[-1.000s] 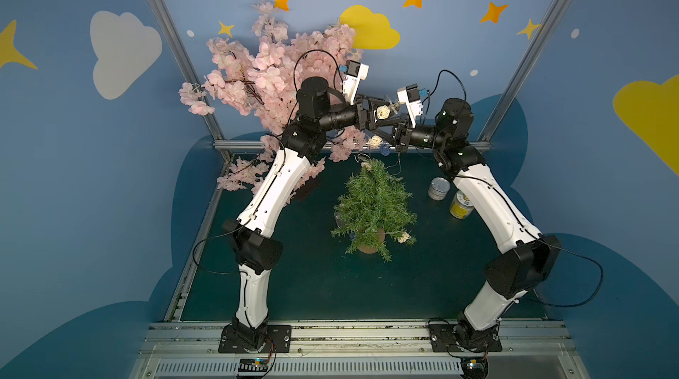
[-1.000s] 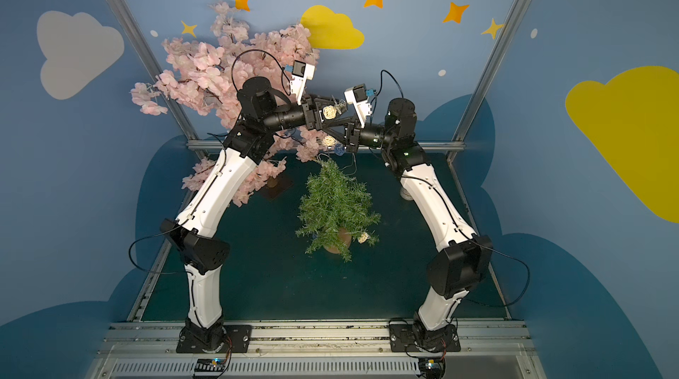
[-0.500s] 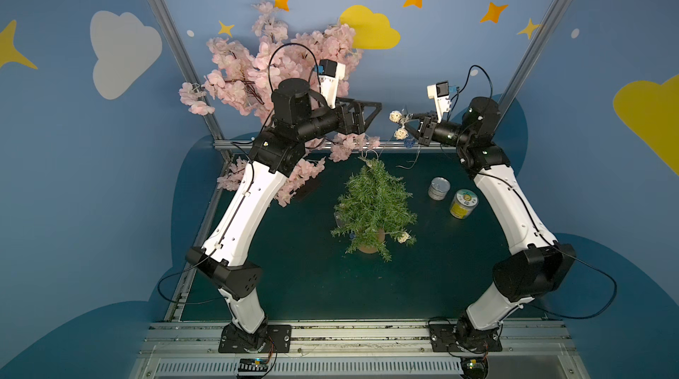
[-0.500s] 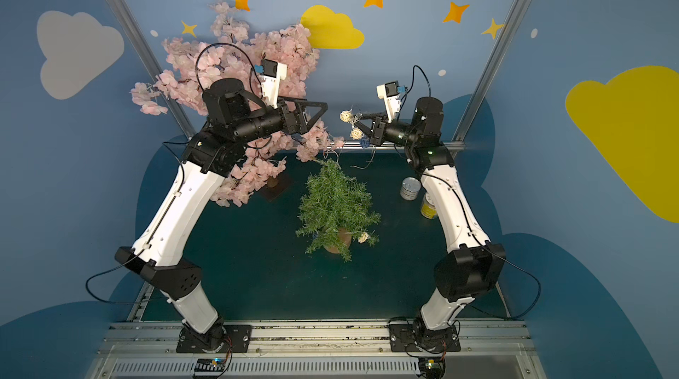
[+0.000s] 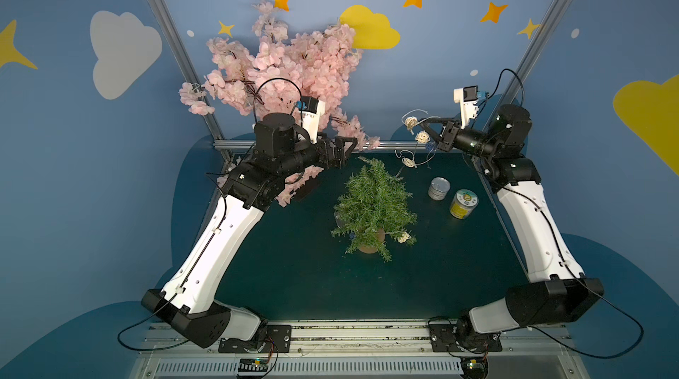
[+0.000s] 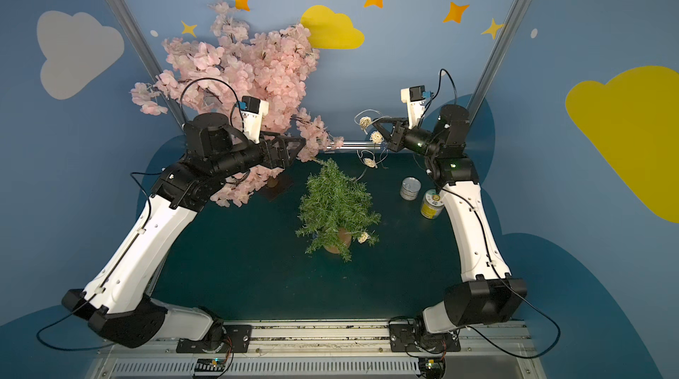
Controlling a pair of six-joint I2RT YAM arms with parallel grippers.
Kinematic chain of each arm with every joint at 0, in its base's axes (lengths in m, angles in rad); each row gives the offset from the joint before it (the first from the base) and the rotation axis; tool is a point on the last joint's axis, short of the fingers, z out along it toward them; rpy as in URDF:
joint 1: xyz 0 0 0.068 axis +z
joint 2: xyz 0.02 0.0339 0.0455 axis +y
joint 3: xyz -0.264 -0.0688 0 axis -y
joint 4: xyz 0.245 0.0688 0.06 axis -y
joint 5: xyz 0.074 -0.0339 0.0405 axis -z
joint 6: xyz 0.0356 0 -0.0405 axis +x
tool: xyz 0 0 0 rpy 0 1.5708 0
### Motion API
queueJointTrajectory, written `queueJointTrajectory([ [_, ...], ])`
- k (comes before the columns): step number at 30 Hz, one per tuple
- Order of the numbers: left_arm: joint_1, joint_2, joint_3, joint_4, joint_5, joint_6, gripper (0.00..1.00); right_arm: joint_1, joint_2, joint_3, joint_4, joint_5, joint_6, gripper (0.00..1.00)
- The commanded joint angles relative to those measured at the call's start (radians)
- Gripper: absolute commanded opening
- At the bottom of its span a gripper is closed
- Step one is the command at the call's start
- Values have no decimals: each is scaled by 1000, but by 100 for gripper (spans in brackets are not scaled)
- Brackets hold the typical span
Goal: Remove string lights from the small christmas tree
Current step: Remove the light string from the Christmas tree.
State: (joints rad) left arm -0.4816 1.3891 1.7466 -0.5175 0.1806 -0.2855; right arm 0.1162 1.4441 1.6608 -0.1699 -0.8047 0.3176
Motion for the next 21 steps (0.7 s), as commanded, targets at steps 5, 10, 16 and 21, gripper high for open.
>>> queueJointTrajectory([
  [5,-70,-108,-153,-47,-69,53,99,-104,-137,-90,-90,58,-11,0],
  [10,-176,-146,-200,-107,-180,115,99,-144,-226,-109,-189,105,-51,0],
  [16,-283,-179,-261,-90,-264,133,99,-167,-300,-91,-312,158,-98,0],
  [21,-367,-161,-269,-117,-349,131,100,-186,-353,-67,-410,220,-133,0],
])
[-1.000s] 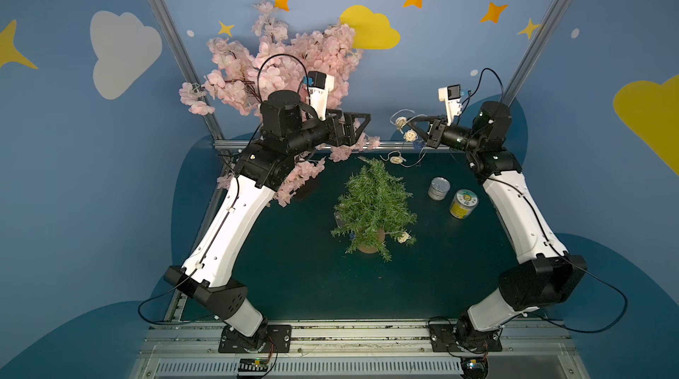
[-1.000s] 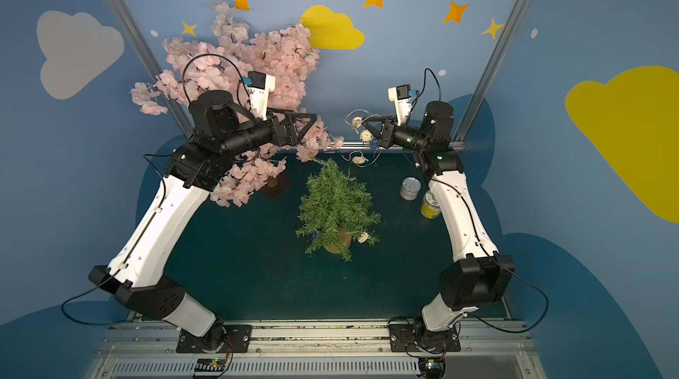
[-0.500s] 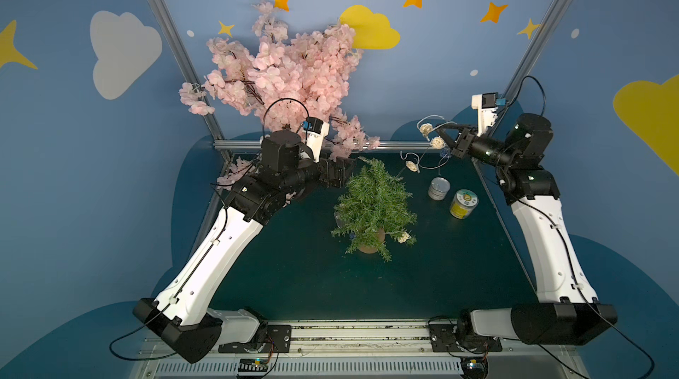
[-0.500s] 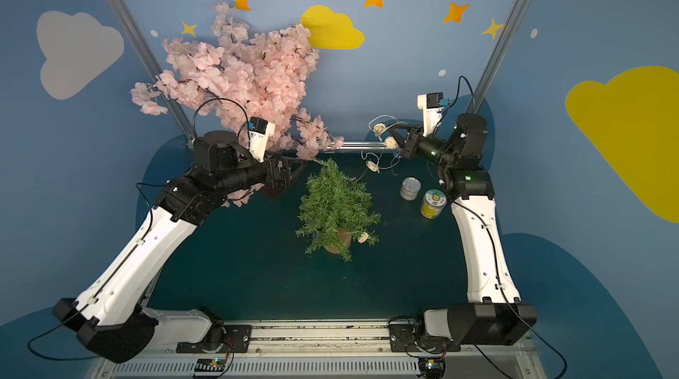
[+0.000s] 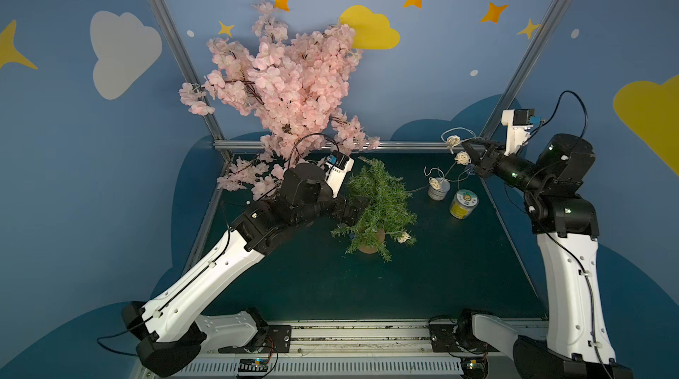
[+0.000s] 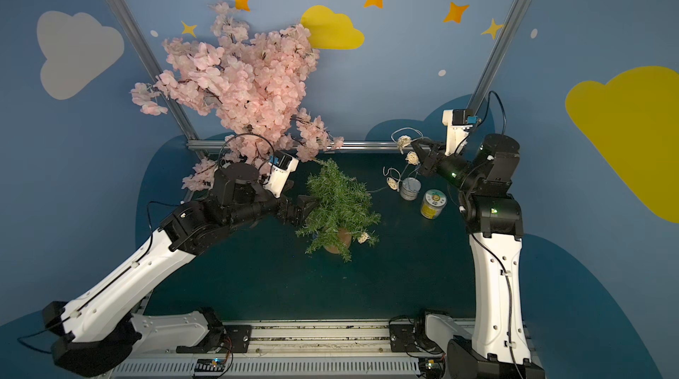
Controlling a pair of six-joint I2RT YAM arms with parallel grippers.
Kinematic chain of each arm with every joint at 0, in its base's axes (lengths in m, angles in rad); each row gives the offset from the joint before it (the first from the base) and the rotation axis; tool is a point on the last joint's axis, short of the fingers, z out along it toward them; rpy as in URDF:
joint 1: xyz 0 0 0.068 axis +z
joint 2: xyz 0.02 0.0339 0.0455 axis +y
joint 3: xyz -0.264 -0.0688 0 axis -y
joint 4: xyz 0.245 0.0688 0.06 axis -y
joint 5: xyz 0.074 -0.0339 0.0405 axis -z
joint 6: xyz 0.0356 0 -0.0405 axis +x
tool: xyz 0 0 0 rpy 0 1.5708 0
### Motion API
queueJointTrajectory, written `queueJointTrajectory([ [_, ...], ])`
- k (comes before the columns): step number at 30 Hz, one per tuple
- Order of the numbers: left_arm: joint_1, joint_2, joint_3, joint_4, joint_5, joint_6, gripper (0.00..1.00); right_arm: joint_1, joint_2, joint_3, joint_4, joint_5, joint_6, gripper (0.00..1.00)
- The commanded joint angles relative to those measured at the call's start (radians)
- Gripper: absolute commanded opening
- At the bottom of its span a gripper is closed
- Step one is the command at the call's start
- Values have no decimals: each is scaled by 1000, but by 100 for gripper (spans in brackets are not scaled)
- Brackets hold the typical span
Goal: Remove string lights from the small christmas tree
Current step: Remove the light string from the Christmas tree.
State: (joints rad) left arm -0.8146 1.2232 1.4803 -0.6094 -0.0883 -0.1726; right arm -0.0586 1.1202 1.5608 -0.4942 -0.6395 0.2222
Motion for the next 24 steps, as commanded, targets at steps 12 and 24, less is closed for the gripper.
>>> queueJointTrajectory([
  [12,-172,53,3,-38,-226,-2,99,-38,-71,134,-210,91,-37,0],
  [24,-183,61,-5,-31,-242,-9,99,-54,-39,113,-305,204,-59,0],
])
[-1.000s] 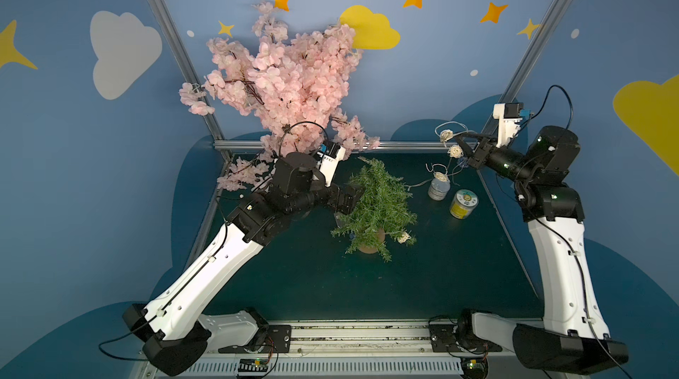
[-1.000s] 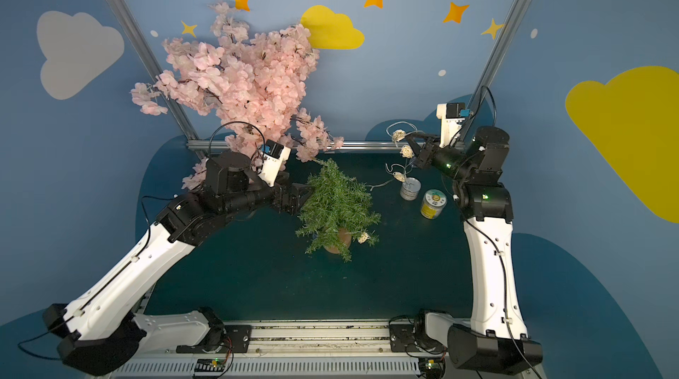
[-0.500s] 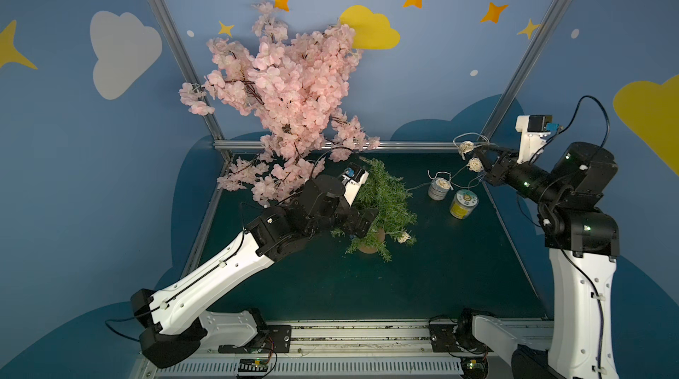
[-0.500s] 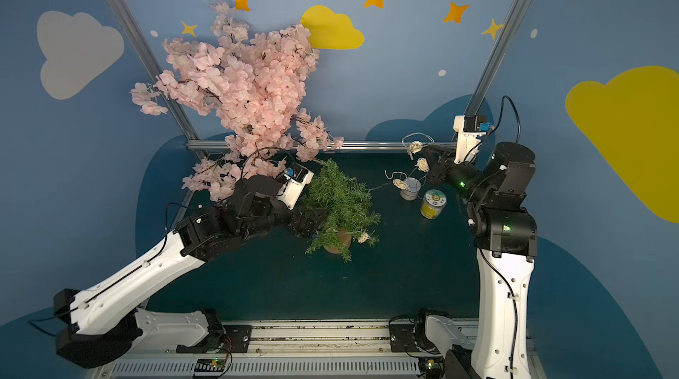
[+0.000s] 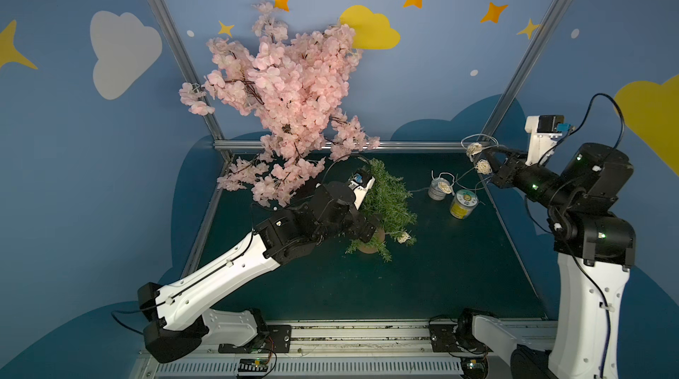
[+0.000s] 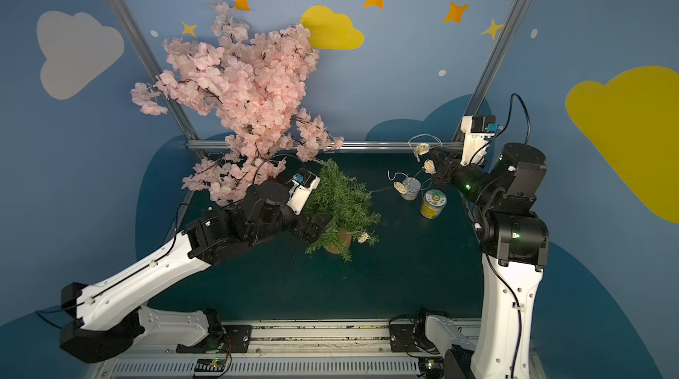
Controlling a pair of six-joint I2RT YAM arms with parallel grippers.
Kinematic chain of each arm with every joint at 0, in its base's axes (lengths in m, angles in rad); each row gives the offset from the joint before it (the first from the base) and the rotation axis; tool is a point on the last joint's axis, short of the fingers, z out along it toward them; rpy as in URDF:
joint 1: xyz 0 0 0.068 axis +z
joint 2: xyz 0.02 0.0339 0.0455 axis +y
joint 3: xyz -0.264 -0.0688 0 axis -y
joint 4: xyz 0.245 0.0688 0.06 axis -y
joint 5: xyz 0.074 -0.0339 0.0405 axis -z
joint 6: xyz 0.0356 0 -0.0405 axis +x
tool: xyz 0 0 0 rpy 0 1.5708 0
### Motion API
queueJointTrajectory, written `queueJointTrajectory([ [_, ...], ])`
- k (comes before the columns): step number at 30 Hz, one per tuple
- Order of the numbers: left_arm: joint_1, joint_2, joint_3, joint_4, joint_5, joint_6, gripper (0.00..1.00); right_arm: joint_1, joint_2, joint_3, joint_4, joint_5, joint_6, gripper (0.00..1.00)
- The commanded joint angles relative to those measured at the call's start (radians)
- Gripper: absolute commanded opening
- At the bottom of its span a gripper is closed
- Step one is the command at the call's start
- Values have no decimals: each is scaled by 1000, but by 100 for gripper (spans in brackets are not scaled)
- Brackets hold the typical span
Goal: Remove string lights from the small christmas tree
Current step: Remove the light string from the Christmas tree.
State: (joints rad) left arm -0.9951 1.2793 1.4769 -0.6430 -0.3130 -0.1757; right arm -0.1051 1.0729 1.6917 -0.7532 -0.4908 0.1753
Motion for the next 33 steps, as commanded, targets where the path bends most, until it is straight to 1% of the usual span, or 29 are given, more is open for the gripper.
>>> queueJointTrajectory([
  [1,-2,5,-3,0,-22,-8,100,-11,13,-19,-62,92,-13,0],
  [4,-2,7,0,-14,-45,-10,99,-35,28,12,-129,181,-36,0],
  [7,-2,20,0,-27,-77,-12,99,-50,22,36,-155,247,-40,0],
  [9,-2,30,0,-30,-99,-18,99,-51,15,48,-162,278,-35,0],
  [13,-2,40,3,-27,-106,-24,99,-56,3,91,-188,346,-49,0],
  [19,0,57,16,-30,-117,-22,99,-55,-26,152,-211,405,-55,0],
  [27,-1,71,19,-26,-118,-31,99,-54,-52,218,-235,339,-34,0],
  [31,0,78,30,-23,-112,-25,99,-52,-64,315,-274,336,-31,0],
  [33,-1,86,34,-7,-94,-11,99,-44,-57,363,-291,311,-23,0],
])
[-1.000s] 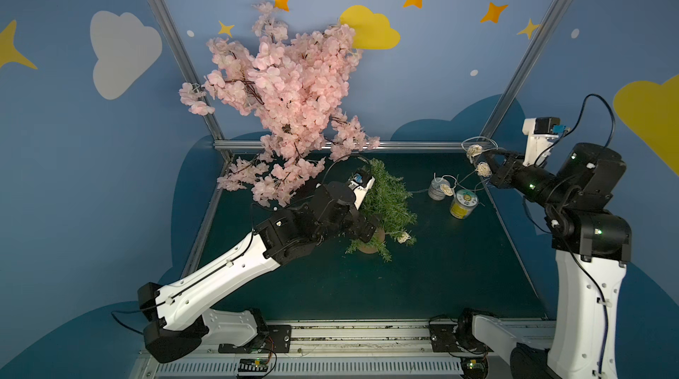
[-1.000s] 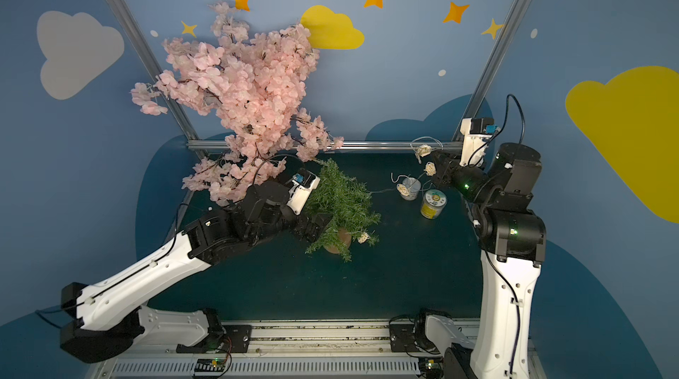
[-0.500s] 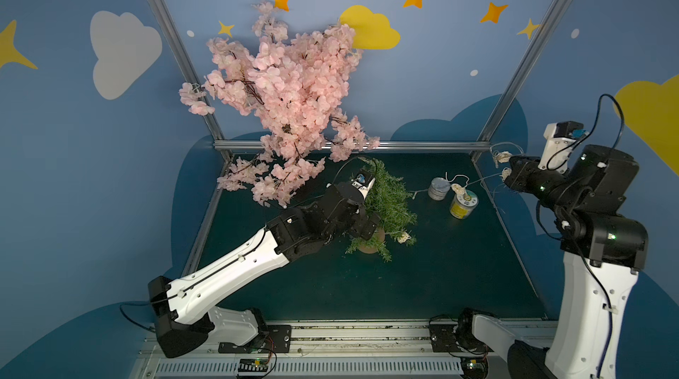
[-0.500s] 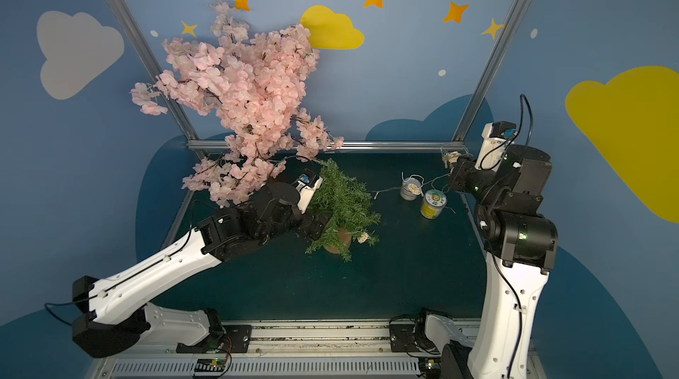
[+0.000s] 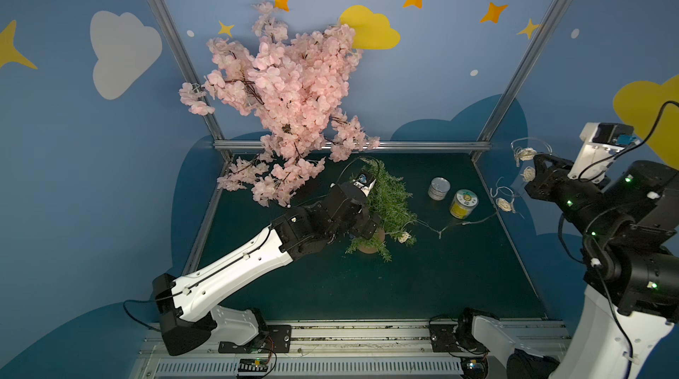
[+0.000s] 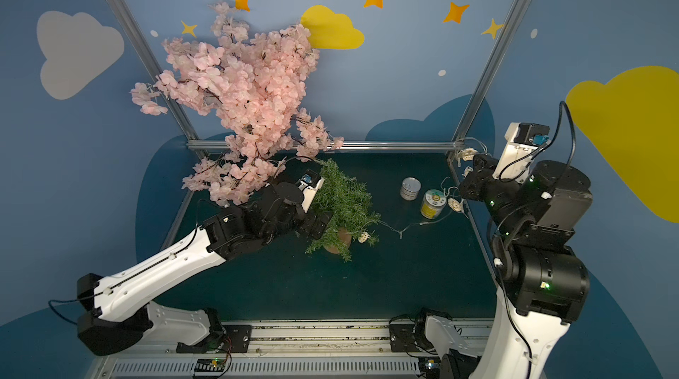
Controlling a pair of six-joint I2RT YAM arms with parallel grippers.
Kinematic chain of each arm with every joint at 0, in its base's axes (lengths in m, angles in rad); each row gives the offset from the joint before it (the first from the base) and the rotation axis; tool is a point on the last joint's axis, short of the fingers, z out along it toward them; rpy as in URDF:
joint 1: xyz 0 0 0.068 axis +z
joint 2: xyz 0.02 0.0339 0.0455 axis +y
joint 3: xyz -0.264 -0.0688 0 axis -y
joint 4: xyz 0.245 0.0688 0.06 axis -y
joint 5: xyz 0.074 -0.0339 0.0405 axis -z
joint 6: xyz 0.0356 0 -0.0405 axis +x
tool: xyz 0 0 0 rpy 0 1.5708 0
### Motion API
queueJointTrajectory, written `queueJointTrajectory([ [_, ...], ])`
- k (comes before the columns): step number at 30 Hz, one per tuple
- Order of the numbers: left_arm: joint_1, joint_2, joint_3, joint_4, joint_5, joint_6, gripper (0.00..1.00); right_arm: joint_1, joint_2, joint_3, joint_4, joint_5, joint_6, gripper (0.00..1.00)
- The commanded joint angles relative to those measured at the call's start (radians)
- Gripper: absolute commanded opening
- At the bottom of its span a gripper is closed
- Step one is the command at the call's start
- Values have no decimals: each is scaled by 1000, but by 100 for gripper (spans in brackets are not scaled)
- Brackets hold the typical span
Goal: Remove string lights from the small christmas tree
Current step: Remove the light string from the Christmas tree.
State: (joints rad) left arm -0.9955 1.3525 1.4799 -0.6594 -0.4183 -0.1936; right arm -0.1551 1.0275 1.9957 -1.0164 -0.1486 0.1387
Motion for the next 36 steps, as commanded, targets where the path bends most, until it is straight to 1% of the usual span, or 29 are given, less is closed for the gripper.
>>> queueJointTrajectory([
  [1,-2,17,33,21,28,14,99,7,-6,82,-39,-54,20,0],
  [5,-16,53,67,42,80,58,99,7,0,116,-41,-150,54,0],
  [9,-47,100,115,69,128,126,99,6,-18,121,2,-260,110,0],
  [12,-77,139,130,124,188,215,99,7,-11,144,22,-334,156,0],
  [15,-108,152,92,221,259,342,99,7,0,174,42,-405,200,0],
  [16,-111,153,71,258,286,357,100,7,5,188,47,-423,210,0],
  [19,-111,169,53,332,357,362,99,8,14,221,54,-455,241,0],
  [24,-119,264,141,334,427,374,99,6,18,239,96,-510,302,0],
  [31,-119,369,165,522,549,409,99,2,14,239,135,-551,359,0],
  [34,-117,405,195,579,587,386,99,1,12,239,142,-560,372,0],
  [36,-117,428,218,603,638,357,100,2,12,239,144,-564,374,0],
])
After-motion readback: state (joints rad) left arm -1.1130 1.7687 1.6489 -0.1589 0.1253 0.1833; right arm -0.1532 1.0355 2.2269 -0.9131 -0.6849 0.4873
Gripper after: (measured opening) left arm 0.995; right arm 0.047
